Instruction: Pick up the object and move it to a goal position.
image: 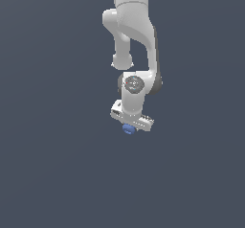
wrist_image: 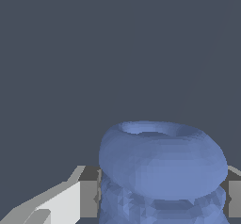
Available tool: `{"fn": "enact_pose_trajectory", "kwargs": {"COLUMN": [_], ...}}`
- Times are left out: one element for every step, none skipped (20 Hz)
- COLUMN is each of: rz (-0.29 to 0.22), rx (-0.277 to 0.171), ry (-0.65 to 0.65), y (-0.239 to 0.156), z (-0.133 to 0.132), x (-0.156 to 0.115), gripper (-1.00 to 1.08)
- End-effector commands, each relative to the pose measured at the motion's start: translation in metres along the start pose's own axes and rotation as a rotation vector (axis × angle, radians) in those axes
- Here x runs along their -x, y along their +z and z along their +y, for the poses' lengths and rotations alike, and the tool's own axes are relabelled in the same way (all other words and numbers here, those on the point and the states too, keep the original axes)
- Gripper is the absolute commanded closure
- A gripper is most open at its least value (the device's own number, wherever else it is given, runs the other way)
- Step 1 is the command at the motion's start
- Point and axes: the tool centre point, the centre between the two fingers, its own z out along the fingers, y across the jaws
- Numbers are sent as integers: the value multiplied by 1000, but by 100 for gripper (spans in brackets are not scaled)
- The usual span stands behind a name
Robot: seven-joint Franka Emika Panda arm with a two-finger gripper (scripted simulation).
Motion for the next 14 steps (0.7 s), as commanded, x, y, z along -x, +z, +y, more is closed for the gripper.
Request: {"fn": "enact_pose_trajectory", "kwargs": {"rz": [-1, -1, 0, 0, 2, 4, 8, 12, 17, 23, 30, 38, 46, 56], "rx": [1, 1, 0, 0, -1, -3, -5, -8, -12, -16, -21, -26, -32, -39], "ry": [0, 0, 0, 0, -1, -3, -5, -8, -11, -15, -20, -25, -30, -37], "y": [1, 1, 0, 0, -1, -2, -4, -6, -8, -12, -15, -19, -23, -28], "z": [0, 0, 0, 0, 0, 1, 1, 2, 3, 4, 5, 6, 8, 10], "x": [0, 0, 0, 0, -1, -2, -4, -6, -8, -11, -14, -18, -22, -26], "gripper": [108, 108, 108, 108, 108, 108, 108, 108, 108, 108, 108, 108, 108, 108]}}
